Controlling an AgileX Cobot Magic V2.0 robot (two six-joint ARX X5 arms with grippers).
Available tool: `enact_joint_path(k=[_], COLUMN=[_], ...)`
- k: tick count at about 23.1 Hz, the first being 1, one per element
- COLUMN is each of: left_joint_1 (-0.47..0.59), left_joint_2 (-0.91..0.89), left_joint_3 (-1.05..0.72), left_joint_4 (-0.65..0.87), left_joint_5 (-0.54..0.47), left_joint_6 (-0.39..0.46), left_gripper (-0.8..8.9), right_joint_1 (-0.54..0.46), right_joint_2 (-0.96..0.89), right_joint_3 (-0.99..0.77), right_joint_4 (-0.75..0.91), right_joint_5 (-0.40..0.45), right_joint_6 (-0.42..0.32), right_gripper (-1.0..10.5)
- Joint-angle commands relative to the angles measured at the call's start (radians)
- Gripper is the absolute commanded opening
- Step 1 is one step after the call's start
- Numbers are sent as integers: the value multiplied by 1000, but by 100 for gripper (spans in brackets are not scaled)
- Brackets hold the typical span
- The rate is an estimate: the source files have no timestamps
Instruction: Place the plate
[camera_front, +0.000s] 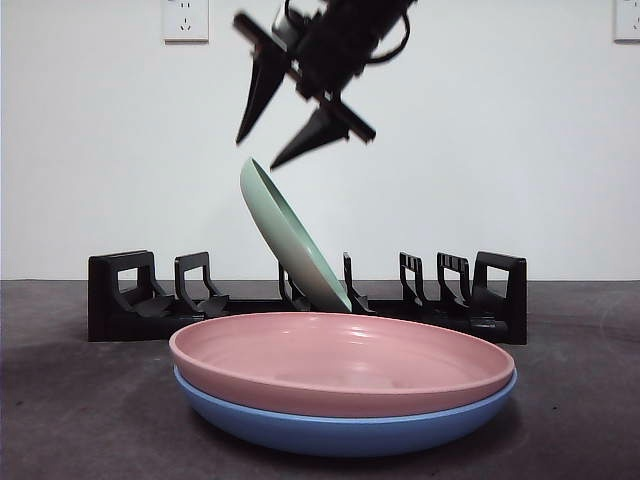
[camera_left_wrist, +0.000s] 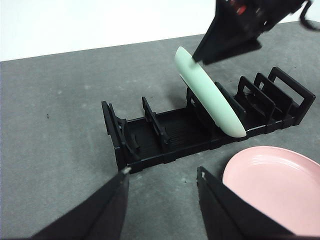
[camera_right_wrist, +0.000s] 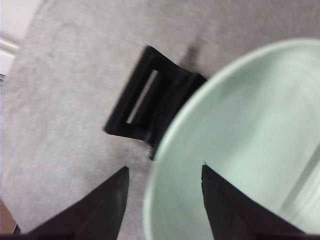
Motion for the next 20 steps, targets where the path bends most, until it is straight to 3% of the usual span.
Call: enact_joint_path(k=[1,7,13,20], left_joint_1=[-3,-3,-3,-3], left_joint_2=[3,3,3,3], left_joint_3=[6,6,6,6], left_joint_4=[10,10,-6,-27], left_joint_5=[-5,-5,-5,-5], left_joint_6=[-5,-5,-4,-5], left_gripper=[219,219,219,219], right_joint_1=[15,35,58,61], right_joint_2=[34,42,42,31], right_joint_3=[31,31,31,31], right_joint_4=[10,27,34,2], right_joint_5=[-3,-3,8,11], right_joint_6=[23,23,21,-2], right_gripper=[225,222,37,16])
